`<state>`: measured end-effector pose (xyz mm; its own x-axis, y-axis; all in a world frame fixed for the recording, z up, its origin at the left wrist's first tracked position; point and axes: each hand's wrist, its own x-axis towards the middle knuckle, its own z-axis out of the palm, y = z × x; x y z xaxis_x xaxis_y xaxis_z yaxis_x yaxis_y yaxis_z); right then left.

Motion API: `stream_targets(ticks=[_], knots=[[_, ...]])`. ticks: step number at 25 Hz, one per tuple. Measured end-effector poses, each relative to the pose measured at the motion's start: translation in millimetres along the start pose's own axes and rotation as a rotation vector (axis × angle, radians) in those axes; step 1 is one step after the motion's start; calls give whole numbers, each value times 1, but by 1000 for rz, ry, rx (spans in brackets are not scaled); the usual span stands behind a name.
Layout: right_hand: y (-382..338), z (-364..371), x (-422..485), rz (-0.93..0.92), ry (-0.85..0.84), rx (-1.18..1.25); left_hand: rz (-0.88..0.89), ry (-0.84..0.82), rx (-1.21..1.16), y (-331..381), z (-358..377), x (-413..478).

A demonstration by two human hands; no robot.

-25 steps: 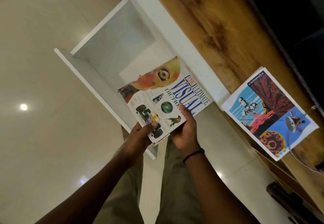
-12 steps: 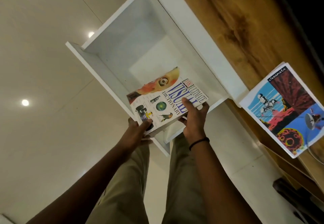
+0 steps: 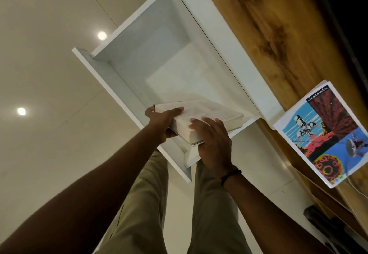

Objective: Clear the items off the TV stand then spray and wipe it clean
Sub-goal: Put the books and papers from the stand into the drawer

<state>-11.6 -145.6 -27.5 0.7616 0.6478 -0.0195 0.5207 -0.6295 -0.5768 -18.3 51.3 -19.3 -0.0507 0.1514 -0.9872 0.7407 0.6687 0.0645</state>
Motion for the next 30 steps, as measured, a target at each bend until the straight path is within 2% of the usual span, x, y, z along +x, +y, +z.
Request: stream_targets(ticks=[3, 6, 7, 8, 10, 11, 13, 15, 16, 19, 21, 23, 27, 29, 30], knots=[[12, 0, -8, 73, -133, 95, -189, -97, -141, -24, 7, 14], [21, -1, -3, 109, -362, 113, -138, -50, -217, -40, 9, 24], [28, -1, -2, 202, -447, 134, -77, -37, -226, -44, 12, 26], [39, -3, 0, 401, -482, 206, -9, -32, -225, -45, 13, 30], [64, -6, 8, 888, -348, 381, 121, -40, -196, -41, 8, 38], [74, -7, 15, 1006, -252, 387, 170, -58, -171, -34, 5, 44], [86, 3, 38, 932, -227, 230, 213, -114, -103, -21, 2, 61], [96, 22, 65, 795, -308, 167, 213, -179, -34, -15, 4, 82], [104, 33, 77, 786, -352, 151, 215, -211, -2, -15, 7, 92], [150, 59, 101, 901, -513, 126, 208, -354, 45, -24, 17, 132], [179, 64, 107, 1043, -579, 337, 171, -443, 29, -34, 20, 151], [193, 66, 103, 1067, -601, 485, 113, -442, 6, -45, 22, 158], [198, 74, 89, 941, -483, 575, 76, -439, -103, -59, 22, 174], [197, 80, 87, 915, -445, 563, 65, -391, -14, -59, 27, 181], [195, 84, 87, 900, -431, 489, 33, -311, 105, -58, 32, 181]])
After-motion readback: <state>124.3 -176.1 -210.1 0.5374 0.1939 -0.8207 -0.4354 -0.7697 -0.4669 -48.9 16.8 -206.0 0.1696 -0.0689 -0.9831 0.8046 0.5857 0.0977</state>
